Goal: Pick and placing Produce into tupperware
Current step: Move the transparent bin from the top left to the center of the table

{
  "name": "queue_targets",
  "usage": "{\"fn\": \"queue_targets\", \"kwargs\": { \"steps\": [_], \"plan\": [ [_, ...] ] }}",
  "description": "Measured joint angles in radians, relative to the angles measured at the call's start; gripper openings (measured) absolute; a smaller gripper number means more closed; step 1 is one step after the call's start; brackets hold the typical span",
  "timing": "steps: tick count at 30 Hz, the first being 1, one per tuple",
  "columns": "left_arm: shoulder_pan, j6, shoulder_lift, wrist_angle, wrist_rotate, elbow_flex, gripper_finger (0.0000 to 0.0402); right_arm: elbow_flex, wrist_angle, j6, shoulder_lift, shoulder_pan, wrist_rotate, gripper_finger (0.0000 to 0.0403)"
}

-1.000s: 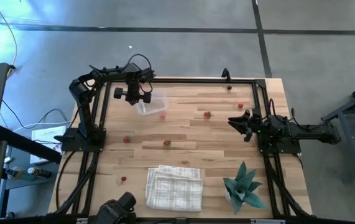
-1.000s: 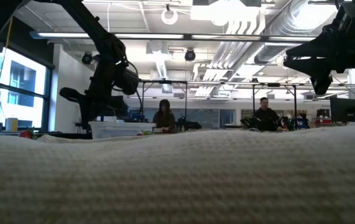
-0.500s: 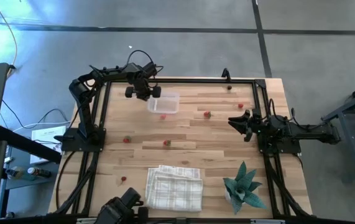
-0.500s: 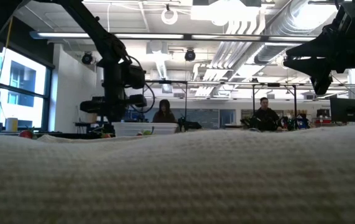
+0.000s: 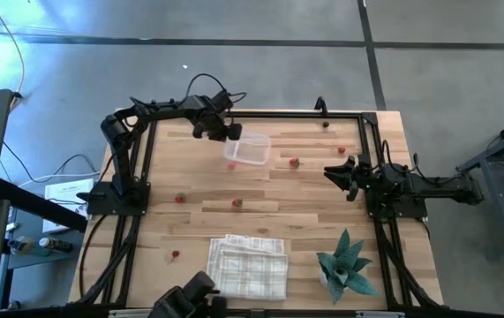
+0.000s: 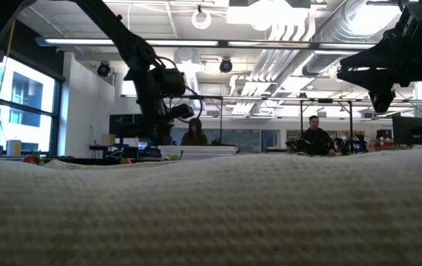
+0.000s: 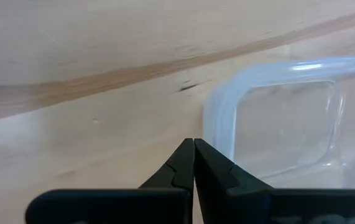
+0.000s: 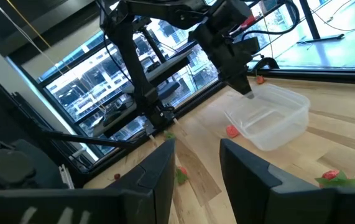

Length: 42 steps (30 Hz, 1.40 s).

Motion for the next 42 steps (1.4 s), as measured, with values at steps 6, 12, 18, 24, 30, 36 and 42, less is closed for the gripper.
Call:
{"fn": "queue_targets", "kwargs": {
  "steps": [6, 12, 18, 24, 30, 36, 42],
  "plan": [
    [-0.057, 0.0, 0.0, -0.003, -0.005, 0.0, 0.0, 0.0, 0.0, 0.0, 0.0, 0.0, 0.0, 0.0117],
    [-0.127, 0.0, 0.0, -0.003, -0.02, 0.0, 0.0, 0.0, 0.0, 0.0, 0.0, 0.0, 0.0, 0.0117],
    [-0.19, 0.0, 0.0, -0.003, -0.035, 0.0, 0.0, 0.0, 0.0, 0.0, 0.0, 0.0, 0.0, 0.0117],
    [-0.2, -0.015, -0.001, -0.013, -0.134, 0.006, 0.0, 0.0, 0.0, 0.0, 0.0, 0.0, 0.0, 0.0117],
    [-0.083, -0.026, -0.002, -0.036, -0.186, 0.13, 0.0, 0.0, 0.0, 0.0, 0.0, 0.0, 0.0, 0.0117],
    [-0.036, -0.019, 0.047, 0.017, -0.173, 0.35, 0.0, 0.0, 0.0, 0.001, 0.0, 0.0, 0.001, 0.0117],
    [-0.069, -0.017, 0.267, -0.185, -0.146, 0.698, 0.0, 0.0, 0.0, 0.036, 0.0, 0.0, 0.003, 0.0117]
  ]
}}
